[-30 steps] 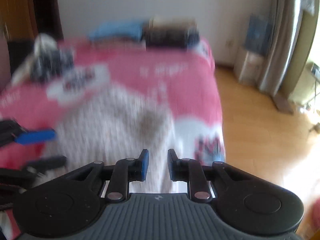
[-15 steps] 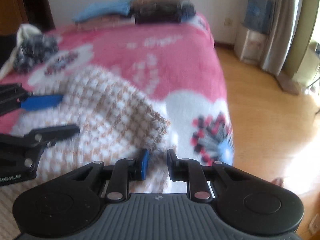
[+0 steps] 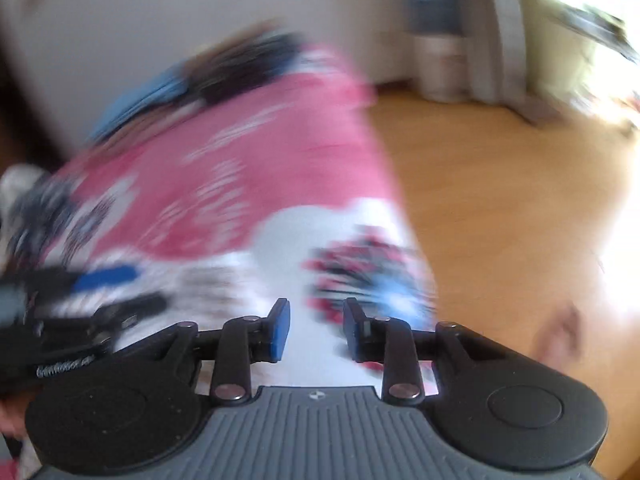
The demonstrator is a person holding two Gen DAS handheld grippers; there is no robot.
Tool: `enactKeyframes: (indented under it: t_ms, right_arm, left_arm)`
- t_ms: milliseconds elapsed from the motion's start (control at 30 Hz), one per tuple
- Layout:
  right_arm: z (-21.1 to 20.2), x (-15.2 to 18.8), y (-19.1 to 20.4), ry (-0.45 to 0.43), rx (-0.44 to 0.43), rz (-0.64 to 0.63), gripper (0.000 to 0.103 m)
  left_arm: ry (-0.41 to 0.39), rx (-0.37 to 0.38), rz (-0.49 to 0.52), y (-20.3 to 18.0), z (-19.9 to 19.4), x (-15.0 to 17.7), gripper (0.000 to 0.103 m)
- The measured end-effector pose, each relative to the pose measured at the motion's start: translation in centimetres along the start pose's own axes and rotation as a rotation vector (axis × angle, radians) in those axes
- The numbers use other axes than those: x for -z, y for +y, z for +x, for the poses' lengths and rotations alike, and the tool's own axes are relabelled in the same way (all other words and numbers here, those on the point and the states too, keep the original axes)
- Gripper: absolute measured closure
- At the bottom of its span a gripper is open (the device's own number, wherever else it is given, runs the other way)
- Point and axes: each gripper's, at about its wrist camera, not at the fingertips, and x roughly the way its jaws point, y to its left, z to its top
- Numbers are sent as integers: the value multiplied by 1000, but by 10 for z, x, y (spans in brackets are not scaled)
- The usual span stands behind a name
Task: Fold clothes
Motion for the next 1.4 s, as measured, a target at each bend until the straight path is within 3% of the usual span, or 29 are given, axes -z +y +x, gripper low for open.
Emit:
enactKeyframes:
  t_ms: [67,133,200,267,533,667,733,767,800,900,1133,1267,1333,1400]
  right_arm:
    - [-23,4,-18,-14,-46,128,71]
    - [-42,9,-32,-21,-87,238,63]
    - [-42,20,-26,16,-90,227,39]
    - [-42,32,-20,53,-94,216,36]
    - [-42,78,4,200,-108,171,38]
    - [-34,85,4,233,-115,195,38]
    - [-31,86,5,233,-122,200,46]
    - [-33,86,8,222,-126,186,53]
    - [-34,86,11,212,-130,172,68]
    - [-39,85,19,171,-129,139,84]
    - [-63,63,14,69,-168,114,86]
    - [-39,74,-1,134,-128,112,85]
    - [-27,78,-10,174,-119,175,81]
    - [-29,75,-10,182,-99,184,71]
  left_arm:
    - [5,-14,12,-3,0,-1,54]
    - [8,-28,26,-6,-1,-2,53]
    - [9,-39,37,-8,-2,-2,53]
    - [6,-48,43,-10,-3,-2,53]
    - [-12,-75,58,-12,-7,1,51]
    - [-23,-76,50,-11,-8,3,51]
    - [-30,-79,44,-10,-10,4,51]
    - [-33,-82,44,-9,-10,4,51]
    - [-36,-86,42,-9,-11,5,51]
    - [-46,-107,32,-7,-13,5,51]
    - [-30,-166,1,-11,-12,-5,52]
    - [-31,-216,72,-27,-5,-1,51]
    - [-29,-239,107,-32,-3,-1,51]
    - [-29,-240,109,-31,-3,-1,51]
